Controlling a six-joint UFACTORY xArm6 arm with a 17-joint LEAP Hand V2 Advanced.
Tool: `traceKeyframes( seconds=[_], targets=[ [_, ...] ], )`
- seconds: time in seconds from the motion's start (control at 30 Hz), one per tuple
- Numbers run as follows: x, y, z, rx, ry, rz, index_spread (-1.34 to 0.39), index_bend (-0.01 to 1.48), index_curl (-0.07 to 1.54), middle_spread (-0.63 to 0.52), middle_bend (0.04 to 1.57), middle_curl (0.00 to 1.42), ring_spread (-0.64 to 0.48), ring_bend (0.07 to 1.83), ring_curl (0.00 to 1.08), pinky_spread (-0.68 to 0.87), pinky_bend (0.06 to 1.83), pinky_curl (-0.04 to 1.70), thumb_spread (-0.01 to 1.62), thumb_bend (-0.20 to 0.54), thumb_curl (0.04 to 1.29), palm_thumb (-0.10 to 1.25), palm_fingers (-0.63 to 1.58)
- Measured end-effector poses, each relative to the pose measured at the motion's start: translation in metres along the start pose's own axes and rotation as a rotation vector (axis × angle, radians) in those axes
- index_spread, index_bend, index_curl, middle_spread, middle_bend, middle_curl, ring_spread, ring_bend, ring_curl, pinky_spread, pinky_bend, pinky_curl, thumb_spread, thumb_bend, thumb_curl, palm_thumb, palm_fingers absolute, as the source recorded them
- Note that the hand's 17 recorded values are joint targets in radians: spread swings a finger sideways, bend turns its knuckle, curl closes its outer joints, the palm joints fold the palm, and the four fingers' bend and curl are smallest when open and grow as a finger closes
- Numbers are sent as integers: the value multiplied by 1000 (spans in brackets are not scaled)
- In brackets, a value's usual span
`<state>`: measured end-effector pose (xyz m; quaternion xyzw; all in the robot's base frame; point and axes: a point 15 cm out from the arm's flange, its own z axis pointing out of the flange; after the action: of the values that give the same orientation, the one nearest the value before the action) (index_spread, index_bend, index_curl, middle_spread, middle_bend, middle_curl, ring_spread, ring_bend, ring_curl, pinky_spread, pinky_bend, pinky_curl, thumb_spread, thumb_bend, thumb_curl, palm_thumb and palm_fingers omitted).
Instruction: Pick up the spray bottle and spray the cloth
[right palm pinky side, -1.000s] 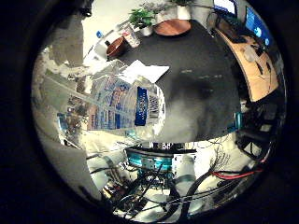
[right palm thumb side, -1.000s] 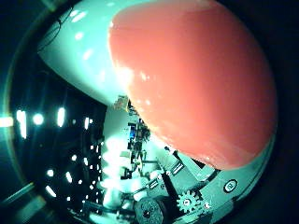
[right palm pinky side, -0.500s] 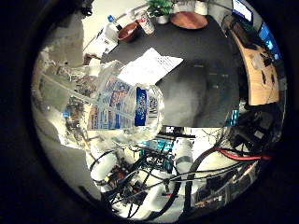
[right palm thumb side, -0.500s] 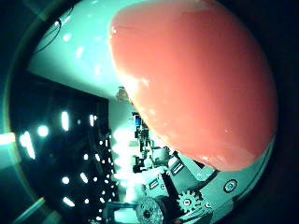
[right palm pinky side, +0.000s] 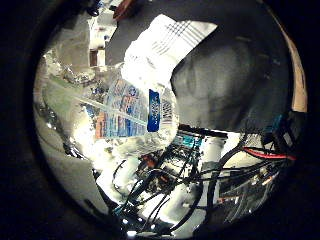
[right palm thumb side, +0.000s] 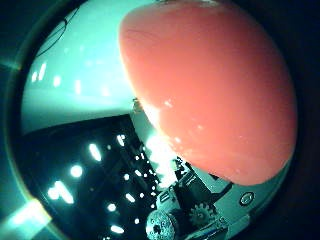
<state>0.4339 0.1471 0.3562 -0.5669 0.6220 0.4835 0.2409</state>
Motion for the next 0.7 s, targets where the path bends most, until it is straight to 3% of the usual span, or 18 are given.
traceKeyframes(
  seconds=[0.23, 0.43, 0.7],
  targets=[
    [-5, -5, 10, -44, -52, 4, -277, 1186, 698, -197, 1350, 768, -203, 1465, 638, -303, 1314, 641, 867, -11, 1071, 985, 1199],
    [-51, 24, -9, -70, -96, -90, -276, 1182, 697, -197, 1350, 769, -202, 1468, 635, -304, 1313, 643, 880, -11, 1071, 988, 1199],
    [-93, 67, -35, 13, -66, -213, -275, 1182, 693, -197, 1349, 769, -202, 1469, 632, -304, 1311, 644, 890, -11, 1070, 991, 1199]
  ],
)
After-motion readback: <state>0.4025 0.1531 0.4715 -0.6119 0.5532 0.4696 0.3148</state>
